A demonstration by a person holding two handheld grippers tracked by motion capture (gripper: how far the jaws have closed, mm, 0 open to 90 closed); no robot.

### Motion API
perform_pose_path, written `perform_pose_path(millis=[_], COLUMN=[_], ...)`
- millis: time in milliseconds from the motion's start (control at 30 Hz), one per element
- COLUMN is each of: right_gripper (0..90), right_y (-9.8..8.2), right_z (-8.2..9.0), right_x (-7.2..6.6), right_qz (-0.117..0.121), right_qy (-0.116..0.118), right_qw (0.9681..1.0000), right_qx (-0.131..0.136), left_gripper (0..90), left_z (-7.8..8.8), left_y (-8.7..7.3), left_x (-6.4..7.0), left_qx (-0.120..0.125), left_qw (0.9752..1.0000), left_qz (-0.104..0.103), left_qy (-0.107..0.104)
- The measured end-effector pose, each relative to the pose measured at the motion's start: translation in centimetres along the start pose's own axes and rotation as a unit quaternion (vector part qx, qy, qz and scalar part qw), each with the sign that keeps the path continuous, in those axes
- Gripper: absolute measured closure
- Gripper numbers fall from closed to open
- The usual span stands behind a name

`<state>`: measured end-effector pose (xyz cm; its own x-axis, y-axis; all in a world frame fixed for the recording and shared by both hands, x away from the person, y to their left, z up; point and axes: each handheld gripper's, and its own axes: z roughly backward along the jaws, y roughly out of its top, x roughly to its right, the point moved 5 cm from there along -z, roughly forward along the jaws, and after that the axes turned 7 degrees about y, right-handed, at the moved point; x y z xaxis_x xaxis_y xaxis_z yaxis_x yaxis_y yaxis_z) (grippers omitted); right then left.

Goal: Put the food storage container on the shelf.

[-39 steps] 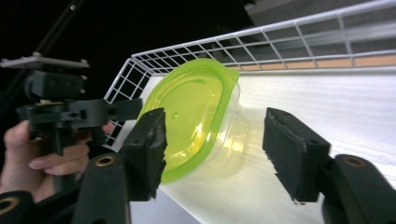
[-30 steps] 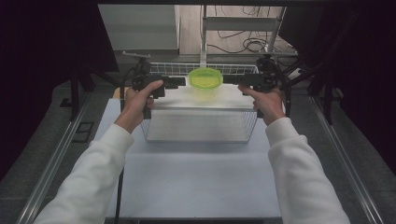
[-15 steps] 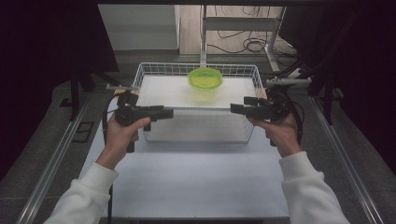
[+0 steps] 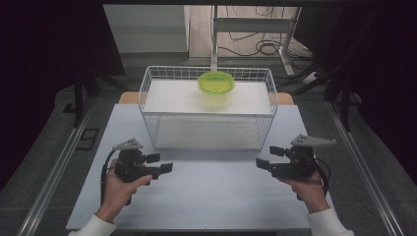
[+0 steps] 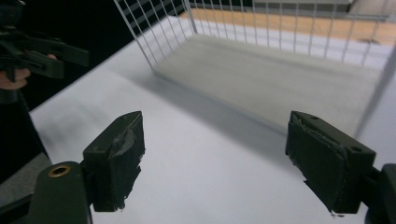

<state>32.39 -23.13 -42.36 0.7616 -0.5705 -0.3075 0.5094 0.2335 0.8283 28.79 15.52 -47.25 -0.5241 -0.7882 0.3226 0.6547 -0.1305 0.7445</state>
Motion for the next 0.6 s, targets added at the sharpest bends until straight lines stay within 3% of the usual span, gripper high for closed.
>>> perform_pose_path(millis=[133,167,300,400,600], right_gripper=[18.1,18.1,17.6,17.1,15.7], right_y=[-3.1,-3.1,-5.4,-5.6,-5.2], right_z=[-0.5,-0.5,-1.2,-1.3,-1.0], right_x=[0.5,0.5,0.9,1.1,0.9], right_qz=[-0.004,-0.004,-0.010,-0.010,-0.007], right_qy=[-0.014,-0.014,-0.023,-0.028,-0.028], right_qw=[0.9997,0.9997,0.9985,0.9980,0.9989], right_qx=[-0.017,-0.017,-0.049,-0.056,-0.036], left_gripper=[27.0,27.0,25.8,25.3,23.9], left_z=[-0.6,-0.7,-0.8,-0.6,-0.9], left_y=[-2.0,-2.2,-3.1,-3.1,-3.3], left_x=[-0.7,-0.8,-1.1,-1.2,-1.1], left_qx=[-0.013,-0.015,-0.021,-0.018,-0.023], left_qw=[0.9998,0.9998,0.9994,0.9993,0.9990], left_qz=[0.001,0.001,-0.002,-0.002,-0.010], left_qy=[0.014,0.015,0.027,0.032,0.038])
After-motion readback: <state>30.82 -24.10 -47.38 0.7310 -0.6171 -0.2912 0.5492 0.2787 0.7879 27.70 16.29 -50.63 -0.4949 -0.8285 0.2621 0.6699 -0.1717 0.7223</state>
